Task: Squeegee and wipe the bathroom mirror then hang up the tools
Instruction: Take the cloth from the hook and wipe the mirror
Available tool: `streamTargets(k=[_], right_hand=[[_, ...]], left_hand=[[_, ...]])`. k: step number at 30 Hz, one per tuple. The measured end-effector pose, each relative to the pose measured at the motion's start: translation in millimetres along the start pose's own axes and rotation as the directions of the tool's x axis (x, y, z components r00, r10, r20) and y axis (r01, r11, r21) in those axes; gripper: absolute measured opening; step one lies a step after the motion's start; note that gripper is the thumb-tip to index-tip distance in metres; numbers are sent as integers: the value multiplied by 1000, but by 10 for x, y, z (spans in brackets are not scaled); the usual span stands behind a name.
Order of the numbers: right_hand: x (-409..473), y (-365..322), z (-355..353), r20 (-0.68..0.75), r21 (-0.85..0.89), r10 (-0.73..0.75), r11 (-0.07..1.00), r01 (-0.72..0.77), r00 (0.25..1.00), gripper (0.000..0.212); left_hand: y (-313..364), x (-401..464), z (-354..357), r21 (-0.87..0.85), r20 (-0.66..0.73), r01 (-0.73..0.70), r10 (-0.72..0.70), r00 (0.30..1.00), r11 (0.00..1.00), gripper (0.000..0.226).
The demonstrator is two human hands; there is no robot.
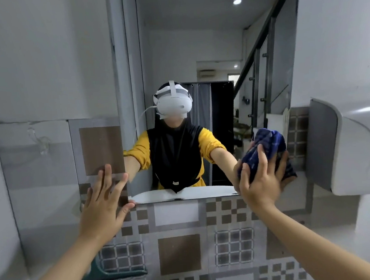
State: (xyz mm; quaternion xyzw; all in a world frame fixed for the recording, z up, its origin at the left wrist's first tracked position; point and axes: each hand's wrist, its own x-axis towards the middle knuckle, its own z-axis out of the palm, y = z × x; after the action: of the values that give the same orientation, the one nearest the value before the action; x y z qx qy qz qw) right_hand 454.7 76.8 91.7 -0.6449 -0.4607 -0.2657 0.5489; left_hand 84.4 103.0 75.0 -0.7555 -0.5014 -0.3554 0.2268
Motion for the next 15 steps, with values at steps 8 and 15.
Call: streamTargets(k=[8,15], right_hand=[[-648,-869,372,43,49,12,999,-14,999,55],[-1060,-1575,722,9,115,-91,989,90,996,55]], left_hand=[[-112,-16,-175,17,42,-13,12,999,1000,74],[-571,-145,-352,-22,66,88,-87,994,996,78]])
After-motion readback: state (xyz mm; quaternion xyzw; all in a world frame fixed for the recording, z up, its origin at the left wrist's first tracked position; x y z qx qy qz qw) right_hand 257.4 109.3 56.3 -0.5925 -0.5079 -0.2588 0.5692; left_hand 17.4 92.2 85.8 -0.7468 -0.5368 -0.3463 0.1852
